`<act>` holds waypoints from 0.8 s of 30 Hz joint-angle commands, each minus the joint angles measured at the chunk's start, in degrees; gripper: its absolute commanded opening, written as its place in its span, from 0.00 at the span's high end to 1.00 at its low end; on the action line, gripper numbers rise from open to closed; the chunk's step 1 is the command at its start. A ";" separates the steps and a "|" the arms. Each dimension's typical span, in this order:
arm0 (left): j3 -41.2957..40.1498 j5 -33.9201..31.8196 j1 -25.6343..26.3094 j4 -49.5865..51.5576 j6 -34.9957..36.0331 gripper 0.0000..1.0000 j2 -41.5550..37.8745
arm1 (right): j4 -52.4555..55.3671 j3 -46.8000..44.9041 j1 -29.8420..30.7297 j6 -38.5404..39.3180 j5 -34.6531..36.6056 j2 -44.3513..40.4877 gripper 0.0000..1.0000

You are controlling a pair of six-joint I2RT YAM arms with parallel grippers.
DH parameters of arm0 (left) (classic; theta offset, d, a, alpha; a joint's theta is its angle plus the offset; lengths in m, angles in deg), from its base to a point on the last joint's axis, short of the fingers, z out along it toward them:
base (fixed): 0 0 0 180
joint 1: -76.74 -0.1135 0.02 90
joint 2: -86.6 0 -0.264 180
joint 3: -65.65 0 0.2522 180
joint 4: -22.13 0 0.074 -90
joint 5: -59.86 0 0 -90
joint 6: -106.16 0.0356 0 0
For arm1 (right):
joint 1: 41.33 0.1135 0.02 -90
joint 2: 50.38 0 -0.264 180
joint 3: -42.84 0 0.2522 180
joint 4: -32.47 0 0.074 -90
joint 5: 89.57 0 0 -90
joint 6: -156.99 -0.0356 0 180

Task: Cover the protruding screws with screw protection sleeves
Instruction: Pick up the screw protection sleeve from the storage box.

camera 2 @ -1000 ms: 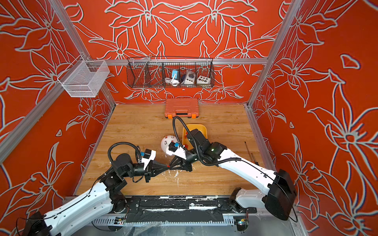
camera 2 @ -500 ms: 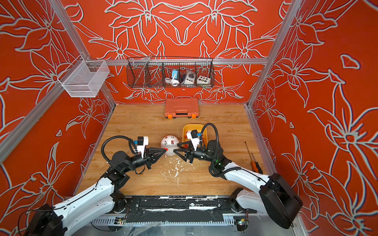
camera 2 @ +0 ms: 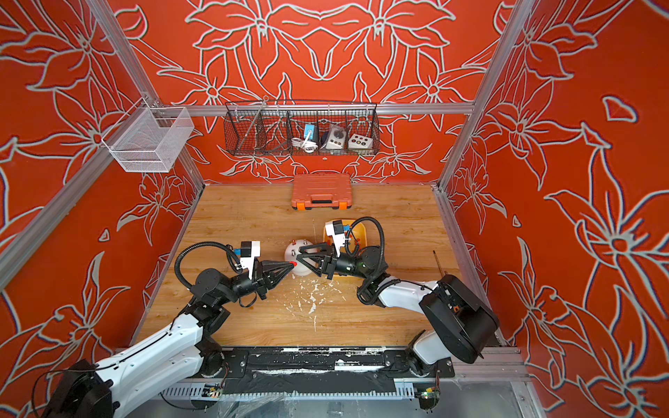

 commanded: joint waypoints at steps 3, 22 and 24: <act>0.34 -0.63 -0.23 -1.79 0.89 1.00 -0.78 | -3.53 1.61 1.69 -3.44 -3.28 0.91 0.49; -0.90 -3.20 -0.23 0.83 2.27 1.00 -4.63 | -3.53 0.55 2.39 -3.55 -3.92 -0.18 0.73; -0.98 -3.16 -0.23 1.15 2.31 1.00 -4.83 | -3.51 0.79 2.42 -3.68 -4.05 -0.15 0.68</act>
